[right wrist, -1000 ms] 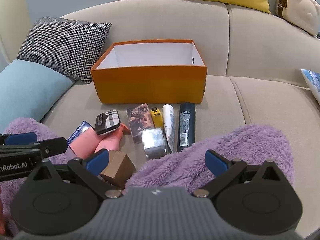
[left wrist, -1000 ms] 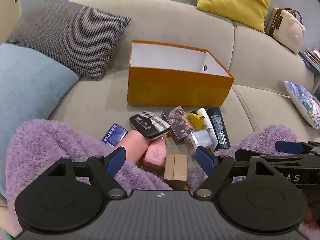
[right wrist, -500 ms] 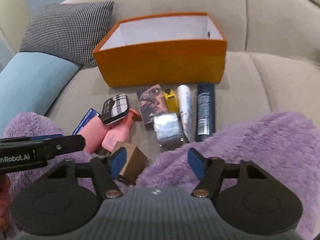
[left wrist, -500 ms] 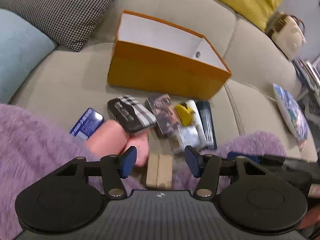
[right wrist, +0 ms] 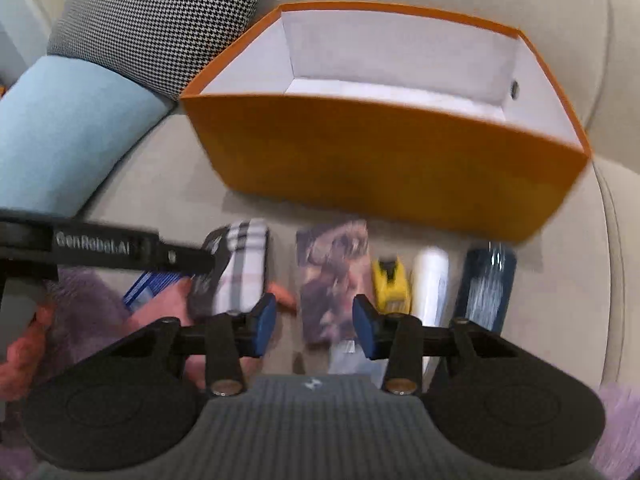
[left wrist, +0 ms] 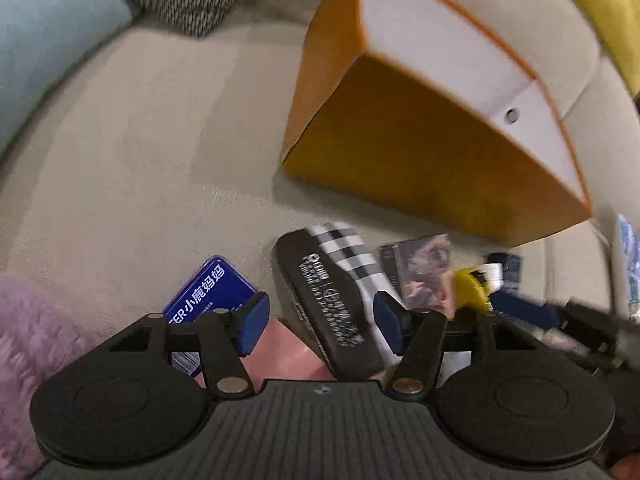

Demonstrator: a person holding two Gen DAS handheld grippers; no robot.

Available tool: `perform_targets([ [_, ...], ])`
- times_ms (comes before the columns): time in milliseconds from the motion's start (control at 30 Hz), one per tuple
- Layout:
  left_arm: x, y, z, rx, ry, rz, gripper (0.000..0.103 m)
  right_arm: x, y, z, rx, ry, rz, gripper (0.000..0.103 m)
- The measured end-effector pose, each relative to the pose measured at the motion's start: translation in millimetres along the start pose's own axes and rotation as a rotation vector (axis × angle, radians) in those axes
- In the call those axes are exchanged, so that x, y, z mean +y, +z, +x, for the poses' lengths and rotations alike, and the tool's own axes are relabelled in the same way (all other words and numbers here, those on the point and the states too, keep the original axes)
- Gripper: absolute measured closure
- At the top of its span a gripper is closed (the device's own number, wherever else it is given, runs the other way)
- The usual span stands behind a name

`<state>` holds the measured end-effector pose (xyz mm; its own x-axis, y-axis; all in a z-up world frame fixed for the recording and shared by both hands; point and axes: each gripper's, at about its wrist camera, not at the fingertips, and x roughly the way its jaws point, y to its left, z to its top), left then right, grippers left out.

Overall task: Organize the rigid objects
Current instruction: 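Grasp the plaid tin with the left tool while the right grasps the photo card box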

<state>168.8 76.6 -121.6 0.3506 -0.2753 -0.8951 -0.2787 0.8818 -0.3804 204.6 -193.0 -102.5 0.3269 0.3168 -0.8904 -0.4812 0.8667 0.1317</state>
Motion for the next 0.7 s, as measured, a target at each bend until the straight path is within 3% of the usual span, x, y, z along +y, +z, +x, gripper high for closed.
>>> perform_targets([
  [100,7,1,11,0.010,-0.039,-0.038,0.023,-2,15,16,0.037,0.004,-0.037,0.058],
  [200,9,8,19,0.024,-0.067,-0.064,0.023,-1,19,30,0.070,0.008,-0.079,0.058],
  [300,9,13,25,0.029,-0.100,-0.069,0.033,-6,23,46,0.109,0.006,-0.098,0.059],
  [433,6,17,28,0.023,-0.098,-0.068,0.036,-12,26,60,0.145,0.014,-0.100,0.059],
  [700,-3,24,13,-0.058,-0.062,-0.019,0.070,-33,35,83,0.193,0.151,0.035,0.043],
])
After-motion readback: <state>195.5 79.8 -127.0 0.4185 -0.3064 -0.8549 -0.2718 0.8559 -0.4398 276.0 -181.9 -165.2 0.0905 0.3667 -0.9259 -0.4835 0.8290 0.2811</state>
